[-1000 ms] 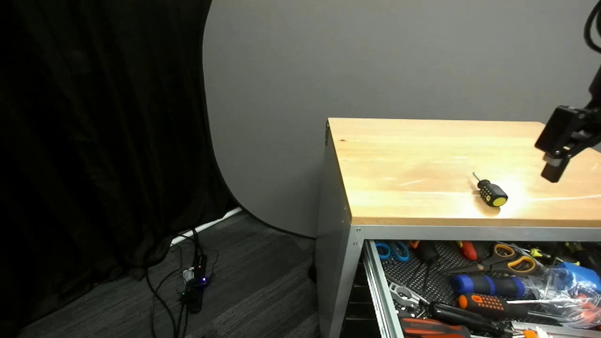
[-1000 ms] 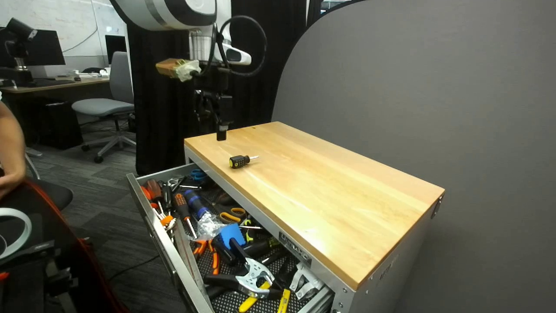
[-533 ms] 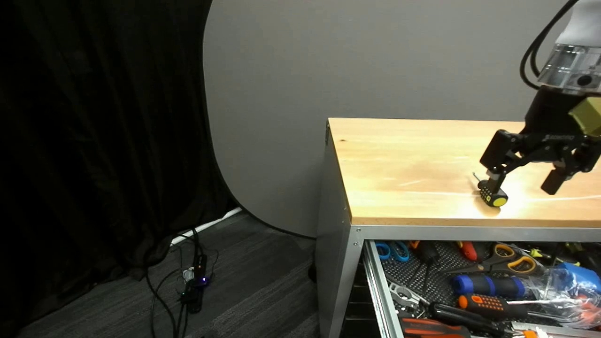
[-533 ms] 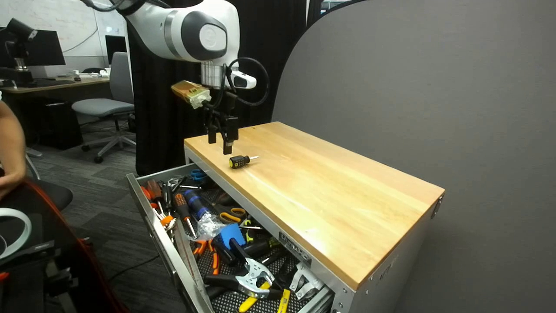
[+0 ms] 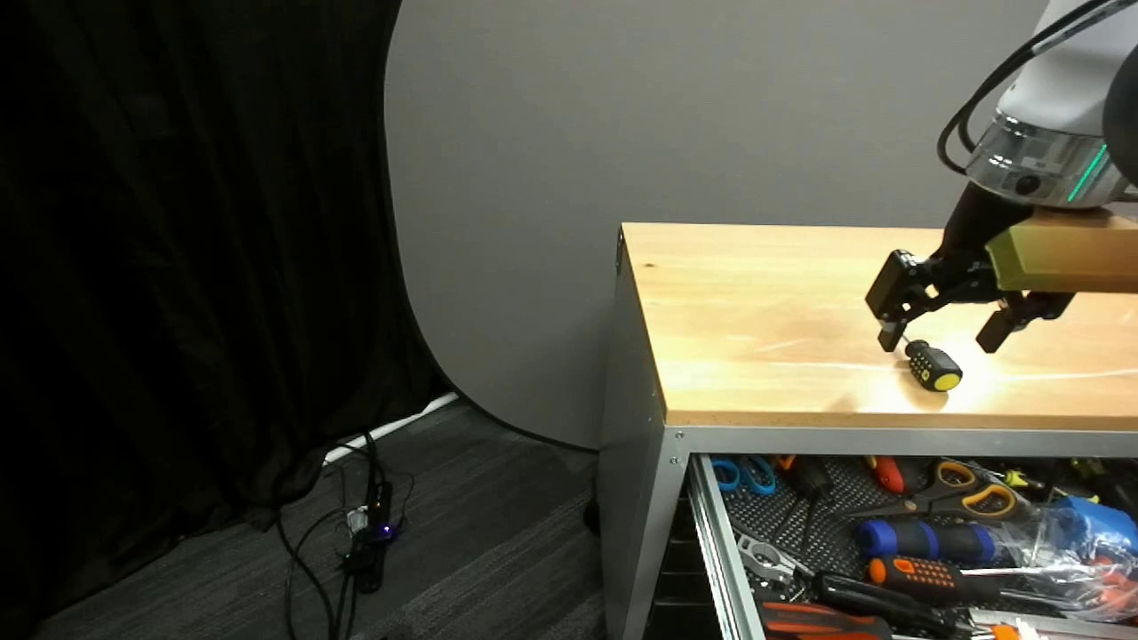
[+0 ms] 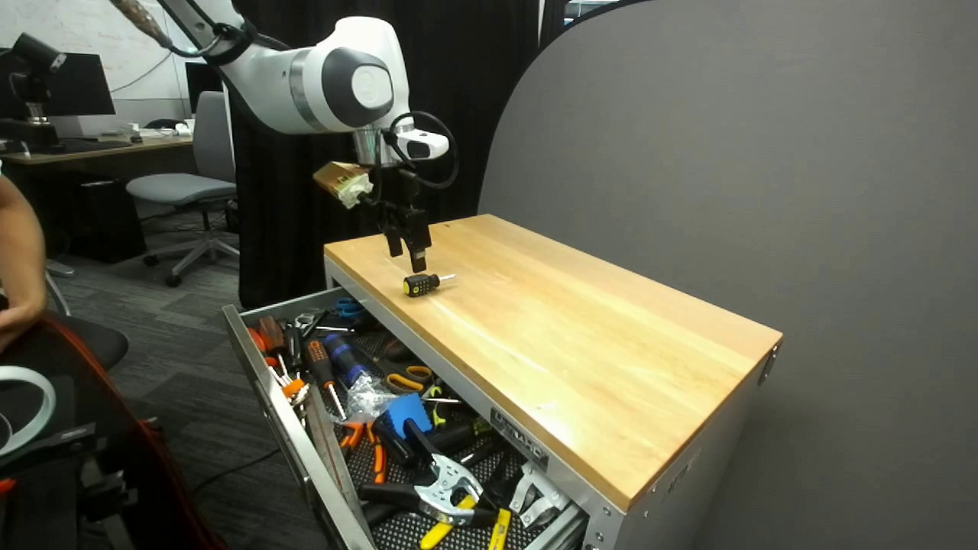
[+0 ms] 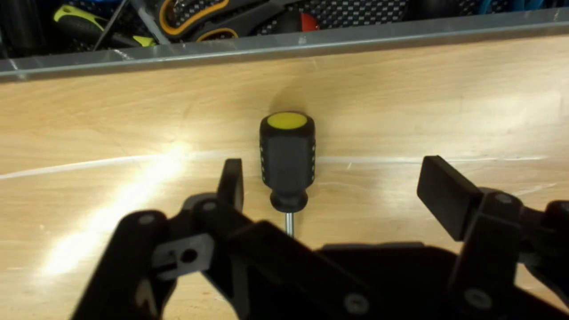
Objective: Put the screwdriver inside the open drawer and close the drawer
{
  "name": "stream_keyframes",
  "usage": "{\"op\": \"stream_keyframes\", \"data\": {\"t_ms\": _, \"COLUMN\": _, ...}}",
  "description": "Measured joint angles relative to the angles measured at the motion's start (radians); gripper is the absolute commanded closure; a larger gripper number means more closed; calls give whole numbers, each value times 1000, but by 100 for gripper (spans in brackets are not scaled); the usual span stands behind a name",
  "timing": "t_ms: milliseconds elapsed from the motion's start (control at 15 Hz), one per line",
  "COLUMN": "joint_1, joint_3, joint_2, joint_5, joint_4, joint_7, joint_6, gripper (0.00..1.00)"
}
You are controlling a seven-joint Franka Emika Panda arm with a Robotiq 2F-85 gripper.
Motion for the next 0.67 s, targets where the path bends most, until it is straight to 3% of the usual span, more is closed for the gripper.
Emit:
{"op": "stream_keyframes", "data": {"t_ms": 467, "joint_1": 54, "joint_3": -82, "joint_2": 70, "joint_5": -102, "joint_4": 20, "joint_7": 125, "joint_6": 28, "gripper": 88}}
{"op": "stream_keyframes", "data": {"t_ms": 667, "joint_1": 60, "joint_3": -86, "joint_2": 75, "joint_5": -102, "joint_4": 26, "joint_7": 141, "joint_6": 30, "gripper": 84}}
